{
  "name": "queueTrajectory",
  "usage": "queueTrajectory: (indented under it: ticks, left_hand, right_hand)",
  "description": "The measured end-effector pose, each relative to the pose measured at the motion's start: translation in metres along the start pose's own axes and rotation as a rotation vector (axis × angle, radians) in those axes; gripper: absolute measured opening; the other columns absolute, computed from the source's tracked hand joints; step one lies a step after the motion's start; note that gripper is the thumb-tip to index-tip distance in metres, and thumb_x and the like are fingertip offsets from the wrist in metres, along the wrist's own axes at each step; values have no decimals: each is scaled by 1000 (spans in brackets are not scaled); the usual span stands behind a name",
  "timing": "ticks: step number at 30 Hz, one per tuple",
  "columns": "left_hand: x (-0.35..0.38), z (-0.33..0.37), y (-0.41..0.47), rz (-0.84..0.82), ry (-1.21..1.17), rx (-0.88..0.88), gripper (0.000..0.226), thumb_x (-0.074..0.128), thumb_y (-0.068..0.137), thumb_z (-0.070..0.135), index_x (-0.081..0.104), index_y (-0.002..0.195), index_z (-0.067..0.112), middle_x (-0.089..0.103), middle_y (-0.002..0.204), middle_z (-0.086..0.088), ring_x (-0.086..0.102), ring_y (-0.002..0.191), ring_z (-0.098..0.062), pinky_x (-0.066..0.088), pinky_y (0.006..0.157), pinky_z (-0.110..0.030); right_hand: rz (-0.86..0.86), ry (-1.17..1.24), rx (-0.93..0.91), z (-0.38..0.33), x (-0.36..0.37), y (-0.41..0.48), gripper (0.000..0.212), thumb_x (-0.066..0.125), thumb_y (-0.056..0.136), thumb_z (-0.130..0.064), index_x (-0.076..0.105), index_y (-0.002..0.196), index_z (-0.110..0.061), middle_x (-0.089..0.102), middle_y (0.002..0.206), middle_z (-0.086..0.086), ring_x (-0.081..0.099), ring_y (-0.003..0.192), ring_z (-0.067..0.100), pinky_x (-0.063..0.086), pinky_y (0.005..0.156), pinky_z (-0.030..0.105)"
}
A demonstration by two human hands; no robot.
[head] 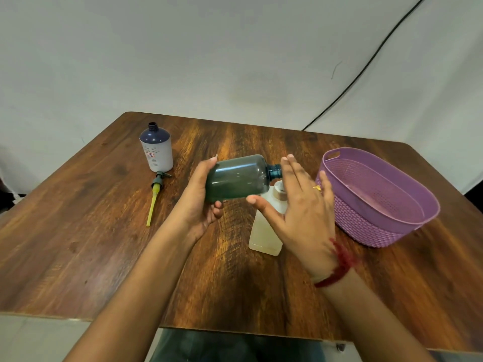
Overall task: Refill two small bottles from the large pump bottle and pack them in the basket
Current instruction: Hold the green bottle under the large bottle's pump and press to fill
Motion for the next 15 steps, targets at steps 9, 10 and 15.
queueTrajectory:
  ticks: [9,10,15]
  left_hand:
    - [1,6,-4,-1,26,35,28,50,91,49,57,90,21,55,77,-2,41,43,-4,36,38,-12]
    - [1,6,-3,7,22,35,28,50,91,48,57,90,21,55,78,-2,41,43,-4,36,38,-12]
    - [-1,3,-3,20,19,21,29,51,90,49,57,90,21,55,79,-3,40,42,-4,36,37,-12]
  right_hand:
    - [30,391,46,20,-17,17,59,19,96,-58,56,128,-26,54,134,-10,38,134,10,1,115,42]
    - [43,345,50,19,-15,16,56,20,97,-54,55,130,-25,53,135,-9,39,134,11,2,115,42]
    - [94,122,7,5,-2,0,58,18,98,-48,44,139,-17,46,143,0,41,133,15,11,117,46]
Point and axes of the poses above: each hand's wrist, its own y-axis towards the middle knuckle, its own x-axis out of the palm, z = x × y, the point moved 10 cm from there along y, towards the middle knuckle
